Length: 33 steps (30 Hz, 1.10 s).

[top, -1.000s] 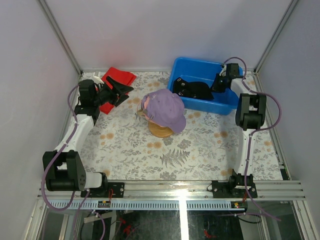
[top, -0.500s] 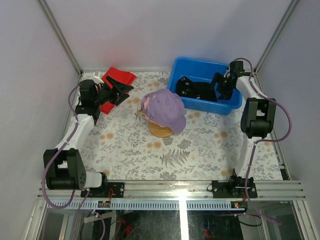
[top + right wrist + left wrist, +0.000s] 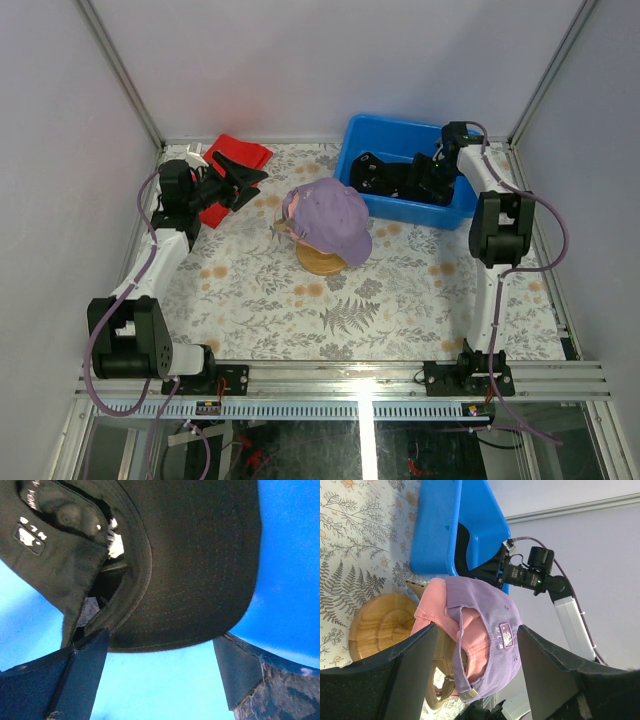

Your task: Stack the hats

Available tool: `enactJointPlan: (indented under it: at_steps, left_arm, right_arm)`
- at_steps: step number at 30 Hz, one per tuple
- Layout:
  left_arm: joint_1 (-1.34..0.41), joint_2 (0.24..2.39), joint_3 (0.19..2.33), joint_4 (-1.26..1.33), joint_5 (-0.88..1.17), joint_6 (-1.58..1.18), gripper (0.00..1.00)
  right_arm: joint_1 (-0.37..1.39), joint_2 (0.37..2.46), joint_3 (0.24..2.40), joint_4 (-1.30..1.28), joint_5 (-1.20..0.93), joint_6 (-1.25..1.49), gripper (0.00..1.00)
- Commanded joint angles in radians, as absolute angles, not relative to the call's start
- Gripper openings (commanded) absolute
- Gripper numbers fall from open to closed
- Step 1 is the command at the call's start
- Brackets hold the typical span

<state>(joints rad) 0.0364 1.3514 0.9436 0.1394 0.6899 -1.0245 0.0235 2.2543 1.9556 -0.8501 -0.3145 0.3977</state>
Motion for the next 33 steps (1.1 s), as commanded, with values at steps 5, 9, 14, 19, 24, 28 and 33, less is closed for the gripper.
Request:
enactJointPlan:
  at_steps: [5,9,14,19,24,28,33]
  left_arm:
    - [0.042,1.349,0.93,0.205,0.709,-1.031,0.65]
    - [0.043,1.353,0.93,0.206,0.709,-1.033,0.65]
    - [0.043,1.354,0.934,0.201,0.711,-1.033,0.65]
    - [0.043,1.35,0.944,0.187,0.708,-1.023,0.65]
    - [0.044,1.348,0.965,0.186,0.709,-1.026,0.65]
    - [0.043,1.352,1.024,0.184,0.721,-1.047,0.65]
    - [0.04,1.372,1.168,0.152,0.753,-1.076,0.65]
  right_arm:
    - [0.087,2.394,2.107,-0.948,-0.339,0.438,0.91]
    - [0.09,2.451,2.17,-0.923,-0.284,0.463,0.9]
    - [0.09,2.428,2.172,-0.835,-0.15,0.529,0.68]
    - [0.087,2.234,1.935,-0.606,-0.011,0.612,0.11]
    - [0.073,2.084,1.798,-0.454,0.002,0.624,0.0]
    - [0.059,2.0,1.775,-0.425,-0.039,0.595,0.0]
    - [0.049,1.888,1.784,-0.399,-0.087,0.524,0.0]
